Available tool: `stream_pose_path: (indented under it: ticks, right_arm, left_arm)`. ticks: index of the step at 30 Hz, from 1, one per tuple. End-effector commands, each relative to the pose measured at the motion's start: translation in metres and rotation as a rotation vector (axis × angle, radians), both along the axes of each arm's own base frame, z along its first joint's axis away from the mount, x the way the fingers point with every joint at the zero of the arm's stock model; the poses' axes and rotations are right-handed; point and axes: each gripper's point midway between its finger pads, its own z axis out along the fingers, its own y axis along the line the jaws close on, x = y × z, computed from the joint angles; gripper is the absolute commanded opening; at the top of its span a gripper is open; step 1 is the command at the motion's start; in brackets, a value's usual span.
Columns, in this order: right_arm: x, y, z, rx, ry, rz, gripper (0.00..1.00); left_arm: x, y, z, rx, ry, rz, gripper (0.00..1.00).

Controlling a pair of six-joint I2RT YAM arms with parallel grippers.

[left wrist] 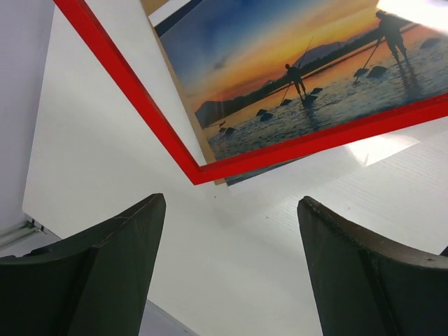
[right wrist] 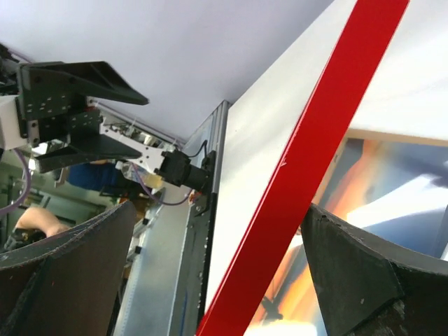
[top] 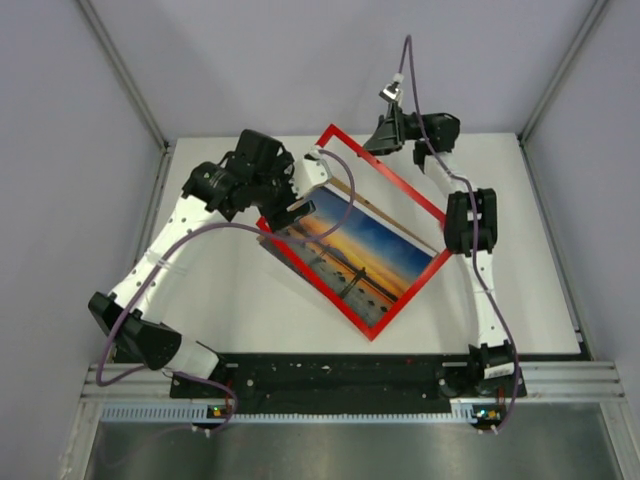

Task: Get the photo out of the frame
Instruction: Pick up the photo frame item from the photo frame.

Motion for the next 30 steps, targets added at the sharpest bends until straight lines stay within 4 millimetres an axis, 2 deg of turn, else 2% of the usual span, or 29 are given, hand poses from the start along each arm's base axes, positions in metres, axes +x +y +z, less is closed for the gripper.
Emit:
stream_pose_path:
  ticks: [1, 5, 8, 10, 16, 20, 24, 27, 28, 30]
  right_arm:
    - [-0.005, -0.018, -0.037, -0.049, -0.314, 0.016, 0.99]
    - [-0.002, -0.023, -0.046, -0.051, -0.311, 0.003, 0.99]
    - [-0.003, -0.023, -0.046, -0.051, -0.316, 0.004, 0.99]
    - [-0.005, -0.024, -0.036, -0.051, -0.323, 0.0, 0.99]
    - [-0.022, -0.024, 0.009, -0.046, -0.355, 0.002, 0.99]
    - [-0.026, -0.023, 0.017, -0.05, -0.322, 0.007, 0.99]
    - [-0.035, -0.019, 0.023, -0.049, -0.324, 0.013, 0.99]
    - [-0.042, -0.019, 0.034, -0.05, -0.321, 0.014, 0.99]
    - [-0.044, -0.02, 0.038, -0.049, -0.328, 0.013, 0.99]
    - [-0.05, -0.018, 0.046, -0.046, -0.338, 0.017, 0.99]
  left_arm:
    - [-0.002, -0.004, 0.019, -0.025, -0.031, -0.021, 0.82]
    - [-0.002, -0.009, 0.012, -0.03, -0.003, -0.028, 0.82]
    - [0.0, -0.015, 0.015, -0.061, -0.007, -0.031, 0.82]
    - [0.0, -0.019, 0.016, -0.072, -0.004, -0.036, 0.82]
    - [-0.003, -0.024, 0.016, -0.072, 0.005, -0.055, 0.82]
    - [-0.004, -0.028, 0.012, -0.073, 0.007, -0.088, 0.82]
    - [0.014, -0.04, 0.005, -0.099, -0.075, -0.109, 0.85]
    - [0.047, -0.04, 0.004, -0.1, -0.165, -0.025, 0.91]
    - [0.054, -0.04, 0.0, -0.102, -0.146, -0.011, 0.91]
    - [0.072, -0.041, 0.005, -0.16, -0.115, 0.031, 0.91]
